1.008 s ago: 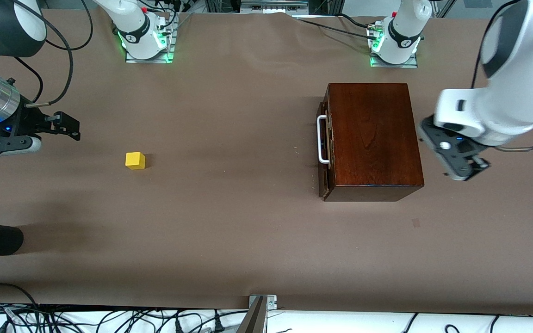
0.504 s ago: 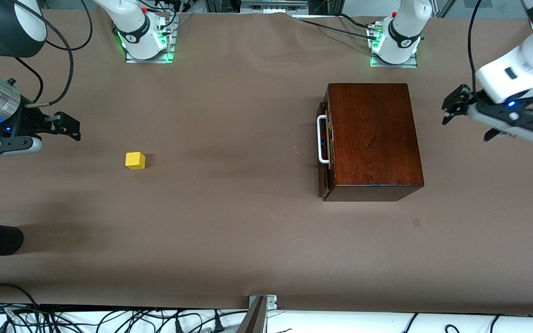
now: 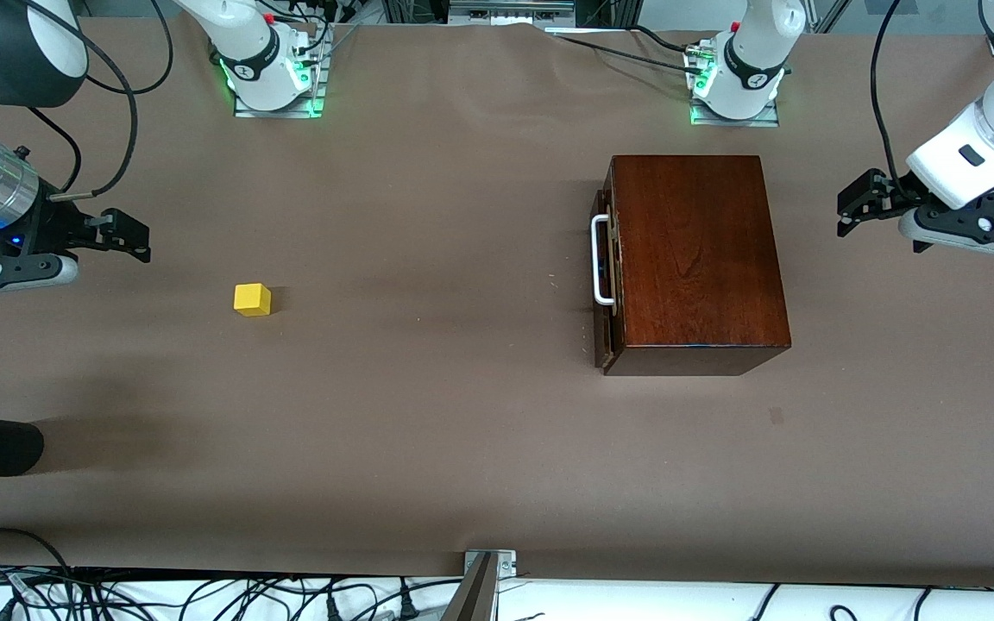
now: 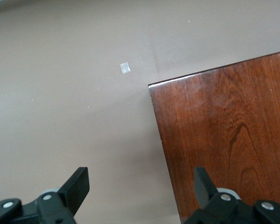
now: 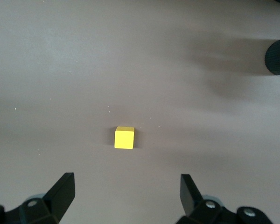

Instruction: Open drawer, take yellow block, close drawer

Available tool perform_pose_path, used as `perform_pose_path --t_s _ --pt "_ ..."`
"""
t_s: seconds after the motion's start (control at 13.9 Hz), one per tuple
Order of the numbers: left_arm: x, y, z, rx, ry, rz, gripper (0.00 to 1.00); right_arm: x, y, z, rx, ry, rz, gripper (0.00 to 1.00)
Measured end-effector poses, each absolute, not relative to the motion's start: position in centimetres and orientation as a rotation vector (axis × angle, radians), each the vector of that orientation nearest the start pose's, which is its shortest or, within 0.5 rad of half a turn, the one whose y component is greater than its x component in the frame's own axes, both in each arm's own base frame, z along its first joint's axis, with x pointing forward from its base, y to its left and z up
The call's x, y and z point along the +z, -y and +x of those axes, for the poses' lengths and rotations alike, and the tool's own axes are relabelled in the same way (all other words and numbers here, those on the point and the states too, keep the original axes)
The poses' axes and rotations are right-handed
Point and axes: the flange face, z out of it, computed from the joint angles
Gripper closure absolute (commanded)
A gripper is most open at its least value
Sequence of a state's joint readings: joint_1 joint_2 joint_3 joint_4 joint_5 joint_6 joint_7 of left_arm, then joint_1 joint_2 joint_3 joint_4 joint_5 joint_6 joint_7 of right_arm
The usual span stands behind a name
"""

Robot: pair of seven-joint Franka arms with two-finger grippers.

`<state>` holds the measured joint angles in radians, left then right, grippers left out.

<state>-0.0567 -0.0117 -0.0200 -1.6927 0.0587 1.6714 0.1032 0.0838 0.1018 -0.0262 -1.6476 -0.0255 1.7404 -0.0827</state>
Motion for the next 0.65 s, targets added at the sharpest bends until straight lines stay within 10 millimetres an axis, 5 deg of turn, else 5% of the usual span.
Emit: perform_pose_path --t_s 0.65 --pt "57.66 3.53 55.65 0.037 -0.193 -3.082 0.0 54.25 -3.13 59.36 0.019 0.224 -3.161 0.0"
